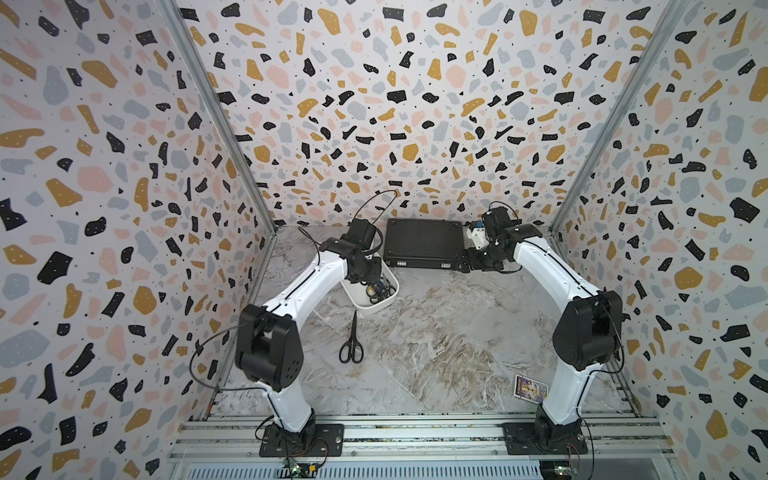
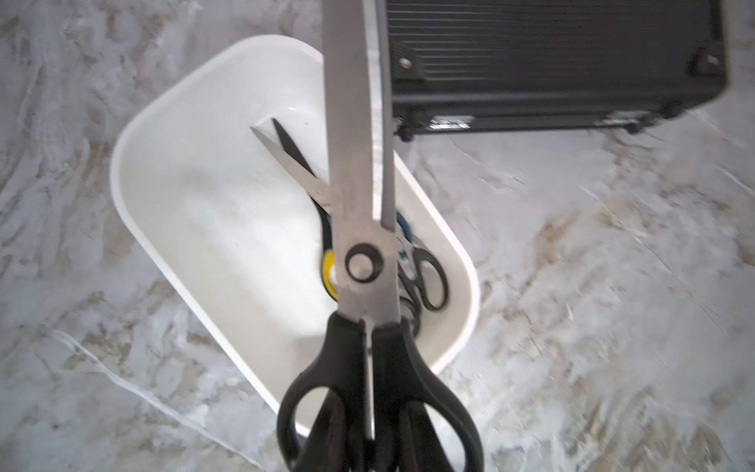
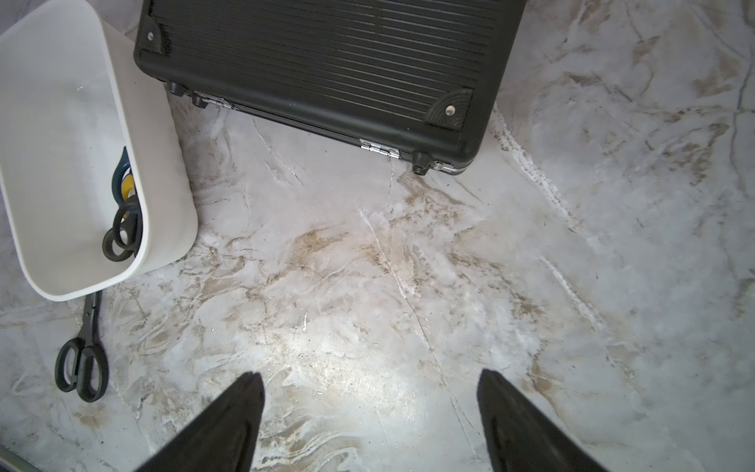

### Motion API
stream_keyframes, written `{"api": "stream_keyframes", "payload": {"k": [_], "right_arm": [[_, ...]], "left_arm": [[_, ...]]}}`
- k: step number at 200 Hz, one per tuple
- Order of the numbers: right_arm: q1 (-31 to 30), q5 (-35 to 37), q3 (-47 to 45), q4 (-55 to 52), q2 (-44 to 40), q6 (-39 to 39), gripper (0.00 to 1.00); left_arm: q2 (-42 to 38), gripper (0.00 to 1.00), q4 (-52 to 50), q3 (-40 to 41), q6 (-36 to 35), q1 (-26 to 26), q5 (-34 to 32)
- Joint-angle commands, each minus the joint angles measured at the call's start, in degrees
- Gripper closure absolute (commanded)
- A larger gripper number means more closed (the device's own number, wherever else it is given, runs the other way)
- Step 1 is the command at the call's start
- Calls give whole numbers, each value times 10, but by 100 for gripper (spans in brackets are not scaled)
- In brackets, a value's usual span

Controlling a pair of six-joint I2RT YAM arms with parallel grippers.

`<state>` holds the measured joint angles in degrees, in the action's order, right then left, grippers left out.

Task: Take the scissors out of the storage box
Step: Pick up the scissors from the storage box, then place the scissors at the center of the board.

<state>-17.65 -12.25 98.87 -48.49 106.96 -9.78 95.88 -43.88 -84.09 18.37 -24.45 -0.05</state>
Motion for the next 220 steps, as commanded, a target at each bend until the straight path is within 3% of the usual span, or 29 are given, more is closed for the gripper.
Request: {"api": "stream_keyframes", "payload": {"k": [1,48,87,121,172,220], "right_arm": [[-3,0,5,-13,-30,6,13],[-7,-2,-53,-2,-78,3,13],[-22,13,-84,-1,-108,-1,13],[-32,21,-99,3,-132,-14,13],[-48,33,-72,-16,-131,-15,13],[-55,36,-51,-29,-124,-10,13]], "left_arm": [[-67,91,-25,97,52,-40,3],[-209,90,-14,287,149,-125,-1],[-218,89,-1,340,167,-185,21],[-206,88,61,407,173,-189,33],[-103,88,80,360,140,-181,-5],[-52,87,114,323,162,-136,21]]}}
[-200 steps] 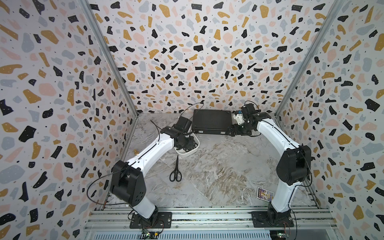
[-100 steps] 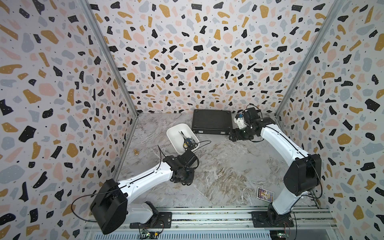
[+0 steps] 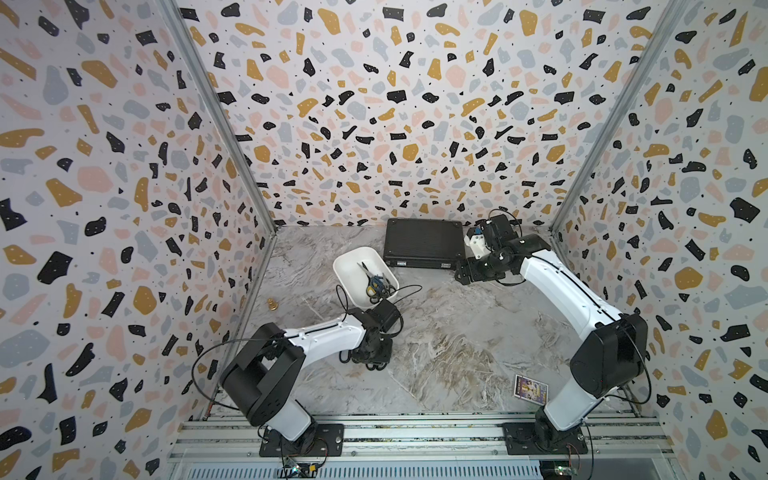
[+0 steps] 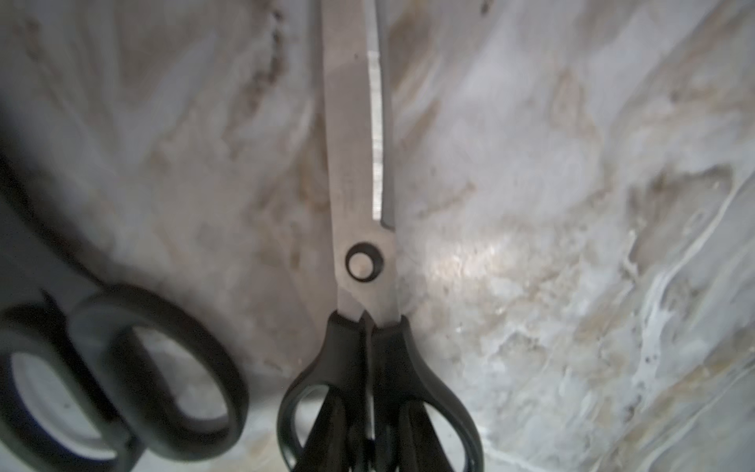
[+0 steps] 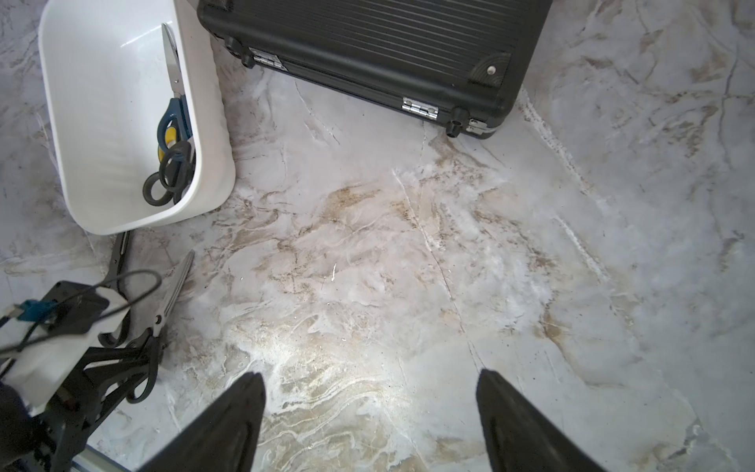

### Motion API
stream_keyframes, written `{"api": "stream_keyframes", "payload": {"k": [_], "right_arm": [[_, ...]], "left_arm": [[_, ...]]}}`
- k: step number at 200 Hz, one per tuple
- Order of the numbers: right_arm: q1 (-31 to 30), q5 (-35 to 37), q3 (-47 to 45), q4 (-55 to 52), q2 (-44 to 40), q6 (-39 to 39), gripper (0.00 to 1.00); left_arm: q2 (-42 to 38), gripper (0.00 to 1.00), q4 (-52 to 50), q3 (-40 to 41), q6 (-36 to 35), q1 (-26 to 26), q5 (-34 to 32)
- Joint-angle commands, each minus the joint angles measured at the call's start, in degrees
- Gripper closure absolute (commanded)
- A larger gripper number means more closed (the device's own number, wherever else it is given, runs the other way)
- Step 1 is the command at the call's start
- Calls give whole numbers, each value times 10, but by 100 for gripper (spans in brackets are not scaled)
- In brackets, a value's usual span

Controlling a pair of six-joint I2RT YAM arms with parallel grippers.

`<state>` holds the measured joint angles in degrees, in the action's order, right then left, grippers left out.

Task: Take the scissors out of the storage box
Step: Place the scissors at the center of the board.

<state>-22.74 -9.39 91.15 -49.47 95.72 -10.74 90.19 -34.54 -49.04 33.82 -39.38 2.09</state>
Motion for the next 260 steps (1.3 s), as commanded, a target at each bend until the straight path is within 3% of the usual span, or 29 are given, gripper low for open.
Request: {"api": "stream_keyframes", "payload": {"k": [1,49,104,136,163,194,260], "right_arm": [[-4,8,27,-19,-11,1,13],[-4,5,32,-21,-2,7,13],[-4,10,41,-23,7,16,13],[-4,19,47,-26,10,23,13],[-4,47,58,-34,12,39,13],[-4,54,60,-38,24,45,13],[-4,44,100,-56,49,53,12]], "left_arm": [[6,87,20,-28,7,13,-1],[39,82,14,-40,2,15,0],[39,66,-20,-70,-10,15,-20],[-6,65,-81,-141,-25,15,-20],[-28,60,-123,-246,-52,28,-46],[53,59,-120,-341,-70,84,-36],[234,62,-65,-455,-7,168,13]]}}
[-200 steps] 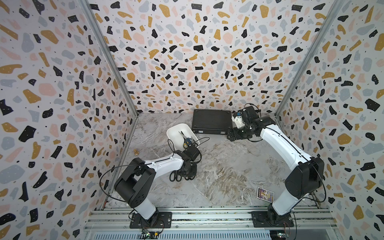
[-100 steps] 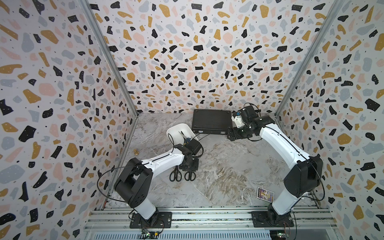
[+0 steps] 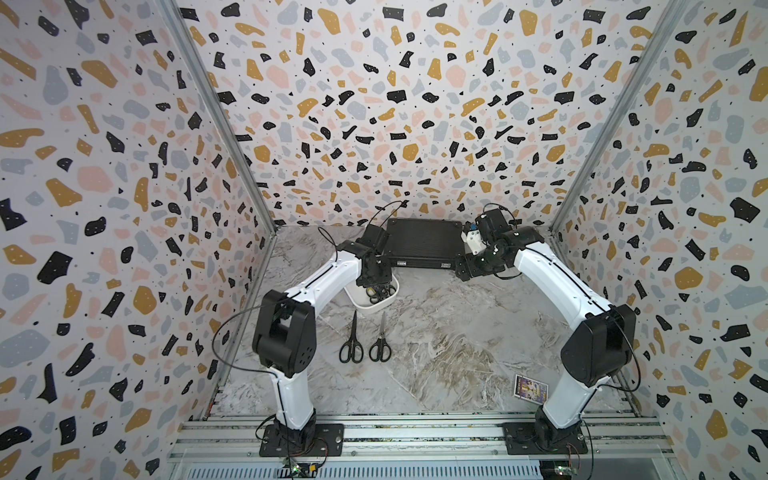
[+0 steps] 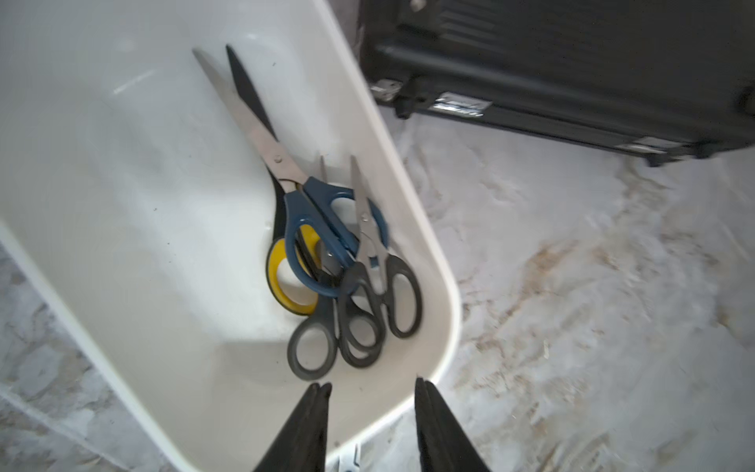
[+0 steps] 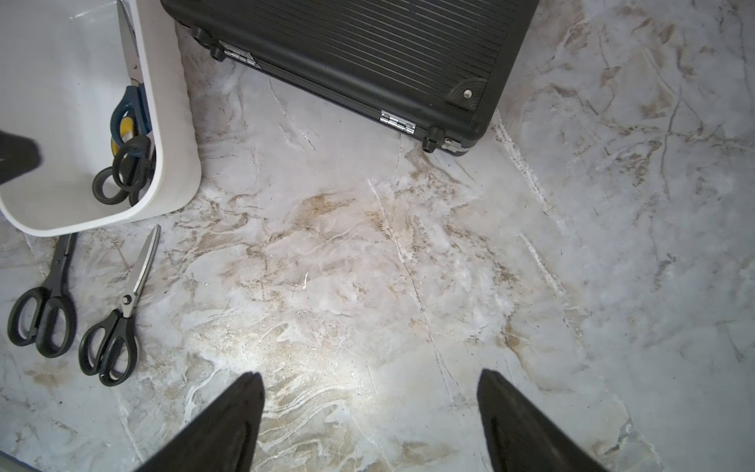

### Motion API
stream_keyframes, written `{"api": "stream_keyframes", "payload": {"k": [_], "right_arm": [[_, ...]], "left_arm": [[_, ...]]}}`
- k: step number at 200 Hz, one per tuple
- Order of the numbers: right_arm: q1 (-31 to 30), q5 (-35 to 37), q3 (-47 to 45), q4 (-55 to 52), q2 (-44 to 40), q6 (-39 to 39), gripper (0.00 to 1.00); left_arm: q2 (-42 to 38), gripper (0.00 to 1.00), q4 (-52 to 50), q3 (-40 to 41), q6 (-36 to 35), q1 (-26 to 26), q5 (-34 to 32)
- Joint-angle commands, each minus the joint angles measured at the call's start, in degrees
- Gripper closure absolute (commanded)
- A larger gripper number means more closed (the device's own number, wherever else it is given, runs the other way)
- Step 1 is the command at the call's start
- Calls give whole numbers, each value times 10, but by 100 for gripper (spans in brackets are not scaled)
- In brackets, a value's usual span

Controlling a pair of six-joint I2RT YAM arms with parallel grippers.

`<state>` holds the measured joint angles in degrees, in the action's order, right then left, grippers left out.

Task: Take the scissors out of the storage box
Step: Pick up the scissors from the storage box.

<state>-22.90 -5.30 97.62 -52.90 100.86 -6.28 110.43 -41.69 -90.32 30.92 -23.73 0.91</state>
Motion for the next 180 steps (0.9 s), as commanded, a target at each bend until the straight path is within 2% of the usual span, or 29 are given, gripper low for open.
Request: {"api": "stream_keyframes", "payload": {"k": [1,80,128,180], "right_arm": [[-2,3,36,-21,-2,8,12],[-3,-18,83,-33,39,12,12],[-2,-33,82,-33,50,7,12],[-2,-36,83,-33,53,11,12]], "left_arm": [[34,62,7,-44,24,13,26],[122,64,12,-114,52,37,38],[142,65,30,-89,65,40,46],[153,68,16,-57,69,54,6]]}}
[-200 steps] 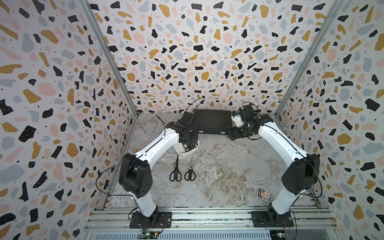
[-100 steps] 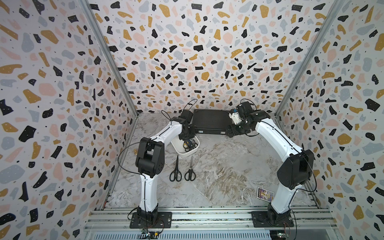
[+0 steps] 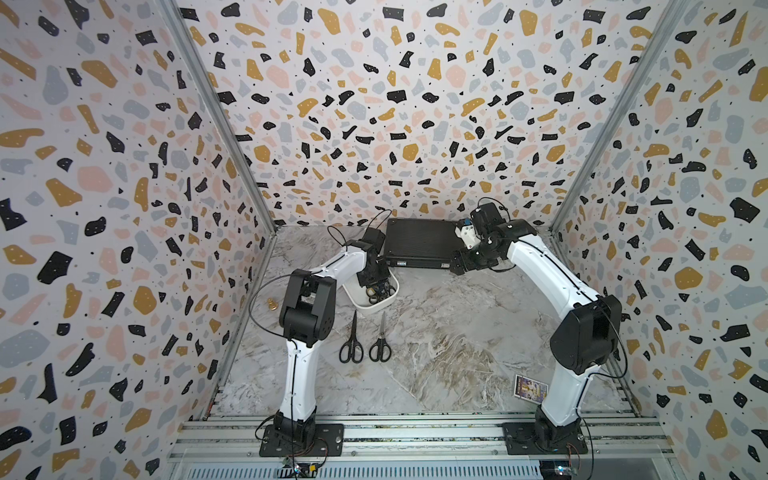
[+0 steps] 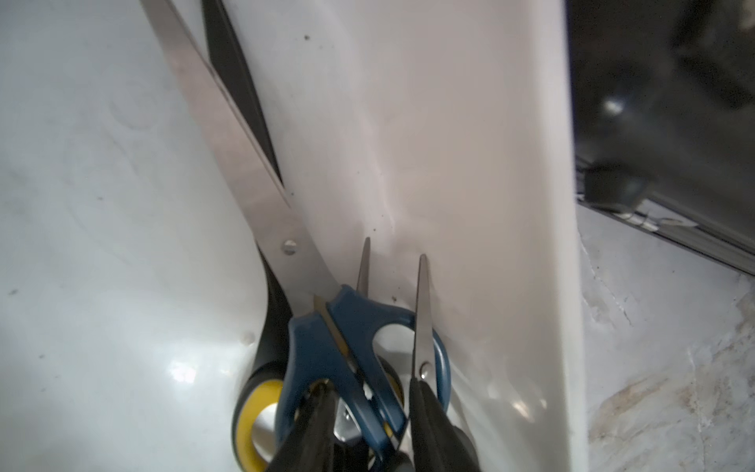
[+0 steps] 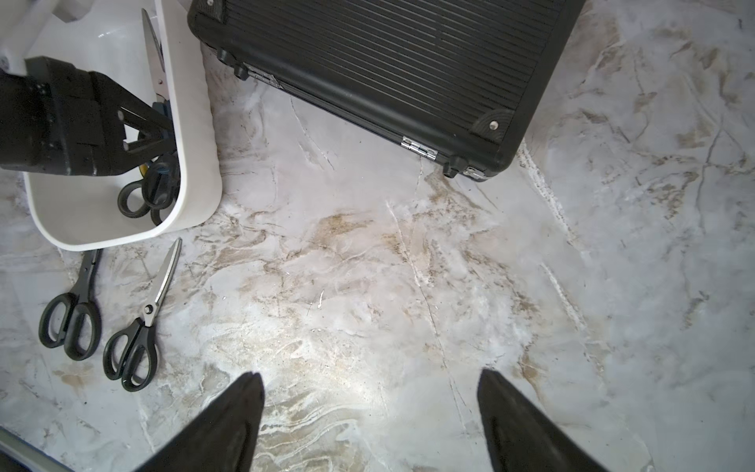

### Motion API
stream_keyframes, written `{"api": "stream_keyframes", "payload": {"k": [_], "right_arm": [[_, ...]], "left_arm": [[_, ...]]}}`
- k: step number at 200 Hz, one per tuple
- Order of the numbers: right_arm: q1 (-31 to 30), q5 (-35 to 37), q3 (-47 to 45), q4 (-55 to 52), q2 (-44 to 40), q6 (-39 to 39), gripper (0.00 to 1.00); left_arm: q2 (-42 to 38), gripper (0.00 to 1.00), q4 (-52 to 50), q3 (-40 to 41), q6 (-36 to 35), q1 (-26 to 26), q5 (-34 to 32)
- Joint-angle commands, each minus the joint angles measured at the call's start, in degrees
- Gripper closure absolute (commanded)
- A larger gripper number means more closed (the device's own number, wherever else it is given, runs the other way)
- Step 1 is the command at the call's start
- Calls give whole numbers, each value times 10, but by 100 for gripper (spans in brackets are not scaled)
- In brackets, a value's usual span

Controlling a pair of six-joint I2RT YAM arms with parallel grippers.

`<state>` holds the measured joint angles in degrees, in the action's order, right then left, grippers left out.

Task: Take the scissors out of the storage box
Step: Pick up the scissors from the storage box.

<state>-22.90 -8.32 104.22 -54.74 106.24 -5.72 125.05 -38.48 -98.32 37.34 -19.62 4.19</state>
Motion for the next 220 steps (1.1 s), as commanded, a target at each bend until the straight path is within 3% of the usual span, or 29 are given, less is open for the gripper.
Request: {"api": "stream_keyframes", "payload": {"k": [1,65,103,139,200,220], "right_arm": [[-2,-6,17,-14,-1,5,12],[-2,-6,10,-13,3,6,13],[-2,-6,9,-13,3,8,13],[-2,3,5,-12,0,13,13],[-2,-3,-7,-4,3,7,13],[-2,0,-6,-3,-1,6,13]], "left_arm": [[7,69,-17,24,5,13,-28],[-30,70,-27,40,-21,32,-65],[6,70,-45,17,-29,29,-65],[10,72,-50,48,-43,27,-73],[22,87,-97,27,-91,23,-108],[20,97,-107,11,-100,22,-102]]}}
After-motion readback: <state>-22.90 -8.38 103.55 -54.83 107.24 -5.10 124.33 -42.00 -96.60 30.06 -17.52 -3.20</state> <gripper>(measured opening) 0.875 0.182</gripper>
